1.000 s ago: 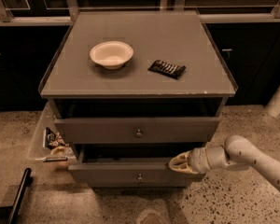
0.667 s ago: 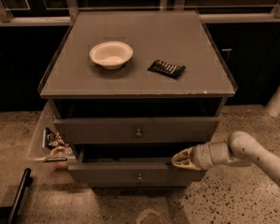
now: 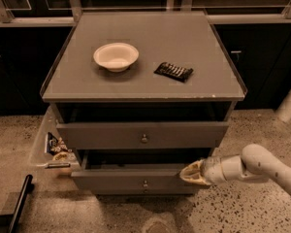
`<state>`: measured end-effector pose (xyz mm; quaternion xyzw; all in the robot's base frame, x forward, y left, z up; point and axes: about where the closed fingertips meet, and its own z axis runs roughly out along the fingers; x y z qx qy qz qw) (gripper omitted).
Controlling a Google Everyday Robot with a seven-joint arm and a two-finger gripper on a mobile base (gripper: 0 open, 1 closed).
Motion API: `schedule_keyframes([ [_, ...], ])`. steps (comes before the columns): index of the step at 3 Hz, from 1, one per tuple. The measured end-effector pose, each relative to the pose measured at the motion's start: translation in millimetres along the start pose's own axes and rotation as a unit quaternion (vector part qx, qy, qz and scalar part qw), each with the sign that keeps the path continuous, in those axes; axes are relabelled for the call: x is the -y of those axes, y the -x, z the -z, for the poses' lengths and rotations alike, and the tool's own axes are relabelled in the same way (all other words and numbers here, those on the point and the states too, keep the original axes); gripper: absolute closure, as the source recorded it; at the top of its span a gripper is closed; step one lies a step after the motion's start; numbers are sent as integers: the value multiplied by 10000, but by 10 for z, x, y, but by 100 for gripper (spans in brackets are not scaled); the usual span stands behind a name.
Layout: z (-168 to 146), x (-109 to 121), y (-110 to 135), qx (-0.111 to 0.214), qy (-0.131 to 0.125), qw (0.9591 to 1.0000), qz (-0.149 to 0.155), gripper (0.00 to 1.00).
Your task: Close middle drawer
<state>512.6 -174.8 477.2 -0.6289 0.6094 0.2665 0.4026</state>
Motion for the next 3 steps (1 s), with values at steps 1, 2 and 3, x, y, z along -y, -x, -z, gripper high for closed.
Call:
schedule_keyframes([
  [1, 99, -427, 103, 8, 4, 9992, -392, 84],
  [2, 6, -673, -182, -180, 67, 9971, -733, 100],
  [3, -9, -617, -153, -232, 48, 9974, -674, 100],
])
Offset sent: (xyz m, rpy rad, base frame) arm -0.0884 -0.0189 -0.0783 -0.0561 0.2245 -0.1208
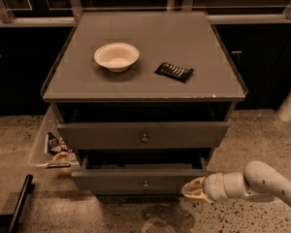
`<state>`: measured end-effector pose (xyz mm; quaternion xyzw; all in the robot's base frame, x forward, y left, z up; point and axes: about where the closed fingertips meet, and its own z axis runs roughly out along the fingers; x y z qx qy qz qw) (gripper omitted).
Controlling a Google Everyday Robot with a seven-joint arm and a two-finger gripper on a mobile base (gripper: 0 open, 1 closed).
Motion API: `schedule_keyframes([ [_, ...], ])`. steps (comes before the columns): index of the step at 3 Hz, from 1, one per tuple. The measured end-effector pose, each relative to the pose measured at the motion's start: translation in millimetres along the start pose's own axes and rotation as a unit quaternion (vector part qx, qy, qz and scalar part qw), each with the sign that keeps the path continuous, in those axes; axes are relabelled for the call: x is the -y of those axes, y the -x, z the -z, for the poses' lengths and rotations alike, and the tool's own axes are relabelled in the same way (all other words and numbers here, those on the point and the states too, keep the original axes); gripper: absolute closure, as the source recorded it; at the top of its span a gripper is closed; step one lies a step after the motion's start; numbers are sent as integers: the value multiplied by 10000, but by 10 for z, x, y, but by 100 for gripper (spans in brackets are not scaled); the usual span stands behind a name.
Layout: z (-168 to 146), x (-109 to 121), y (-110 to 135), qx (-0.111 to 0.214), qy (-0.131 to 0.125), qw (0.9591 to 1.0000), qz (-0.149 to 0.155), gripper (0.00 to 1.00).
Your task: Close middle drawer
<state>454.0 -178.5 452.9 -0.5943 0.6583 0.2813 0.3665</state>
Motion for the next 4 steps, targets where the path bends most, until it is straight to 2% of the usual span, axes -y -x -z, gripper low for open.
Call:
schedule_keyframes([
  [1, -76, 137, -51, -199, -78, 9998, 8, 100],
  [2, -87, 355, 33, -432, -241, 9986, 197, 100],
  [3, -144, 483, 7, -631, -313, 9972, 247, 100],
  [4, -229, 473, -107, -696, -297, 9970, 159, 100],
])
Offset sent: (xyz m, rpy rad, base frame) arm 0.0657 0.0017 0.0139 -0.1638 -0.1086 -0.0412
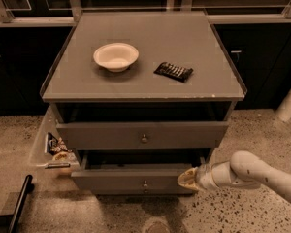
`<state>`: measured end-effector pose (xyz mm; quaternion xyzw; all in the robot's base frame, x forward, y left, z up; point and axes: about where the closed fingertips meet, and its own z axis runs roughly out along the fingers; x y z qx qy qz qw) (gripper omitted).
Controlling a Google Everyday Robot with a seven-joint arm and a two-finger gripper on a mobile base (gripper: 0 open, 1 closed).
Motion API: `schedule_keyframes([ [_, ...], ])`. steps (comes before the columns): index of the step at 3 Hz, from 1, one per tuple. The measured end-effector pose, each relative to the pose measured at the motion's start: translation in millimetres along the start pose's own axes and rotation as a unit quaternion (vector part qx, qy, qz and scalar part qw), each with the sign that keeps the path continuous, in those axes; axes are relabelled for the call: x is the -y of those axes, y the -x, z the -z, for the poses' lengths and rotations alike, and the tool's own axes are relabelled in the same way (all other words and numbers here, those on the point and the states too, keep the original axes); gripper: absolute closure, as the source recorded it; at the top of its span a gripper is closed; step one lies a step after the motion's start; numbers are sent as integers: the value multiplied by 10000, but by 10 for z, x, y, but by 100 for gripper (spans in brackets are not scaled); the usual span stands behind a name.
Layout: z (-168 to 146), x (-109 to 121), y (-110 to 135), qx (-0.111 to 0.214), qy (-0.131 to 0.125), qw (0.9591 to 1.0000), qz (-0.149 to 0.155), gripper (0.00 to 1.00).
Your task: Close middle drawer
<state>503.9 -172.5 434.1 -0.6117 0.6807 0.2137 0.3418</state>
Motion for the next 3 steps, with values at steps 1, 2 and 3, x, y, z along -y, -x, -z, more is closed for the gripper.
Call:
schedule_keyframes([
  [1, -88, -75, -119, -35, 44, 9999, -119, 100],
  [2, -90, -76, -120, -34, 45, 9999, -121, 81],
  [3, -90, -77, -120, -34, 45, 9999, -121, 58],
])
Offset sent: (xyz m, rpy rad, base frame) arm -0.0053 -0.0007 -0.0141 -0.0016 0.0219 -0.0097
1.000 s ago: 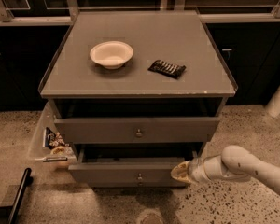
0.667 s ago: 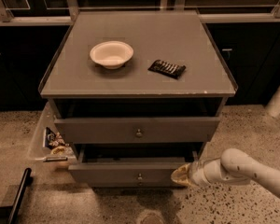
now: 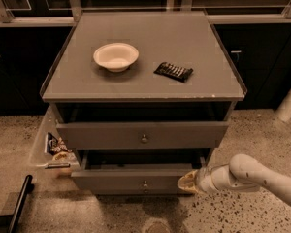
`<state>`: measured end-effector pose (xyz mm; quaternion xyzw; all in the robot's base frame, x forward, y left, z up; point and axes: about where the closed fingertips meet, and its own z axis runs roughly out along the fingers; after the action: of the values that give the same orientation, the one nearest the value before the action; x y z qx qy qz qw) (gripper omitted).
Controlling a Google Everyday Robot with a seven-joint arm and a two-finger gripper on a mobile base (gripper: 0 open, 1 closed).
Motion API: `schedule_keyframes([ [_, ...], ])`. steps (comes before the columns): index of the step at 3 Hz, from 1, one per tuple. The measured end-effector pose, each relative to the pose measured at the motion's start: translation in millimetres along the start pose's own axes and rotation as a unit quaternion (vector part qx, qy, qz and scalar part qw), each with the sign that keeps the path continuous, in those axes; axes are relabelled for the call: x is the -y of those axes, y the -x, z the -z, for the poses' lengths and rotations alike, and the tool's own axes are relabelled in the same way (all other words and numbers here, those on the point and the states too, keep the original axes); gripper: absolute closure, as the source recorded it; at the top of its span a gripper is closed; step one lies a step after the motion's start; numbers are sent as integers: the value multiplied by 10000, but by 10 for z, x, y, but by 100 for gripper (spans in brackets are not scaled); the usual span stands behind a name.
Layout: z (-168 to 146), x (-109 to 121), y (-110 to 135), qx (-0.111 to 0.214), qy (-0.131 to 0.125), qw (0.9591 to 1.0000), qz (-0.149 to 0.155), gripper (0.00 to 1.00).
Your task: Close middle drawer
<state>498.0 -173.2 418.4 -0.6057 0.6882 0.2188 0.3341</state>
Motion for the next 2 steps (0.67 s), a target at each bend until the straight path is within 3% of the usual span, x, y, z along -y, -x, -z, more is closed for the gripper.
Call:
schedule_keyframes([
  [2, -1, 0, 0, 0, 1, 10000, 0, 12],
])
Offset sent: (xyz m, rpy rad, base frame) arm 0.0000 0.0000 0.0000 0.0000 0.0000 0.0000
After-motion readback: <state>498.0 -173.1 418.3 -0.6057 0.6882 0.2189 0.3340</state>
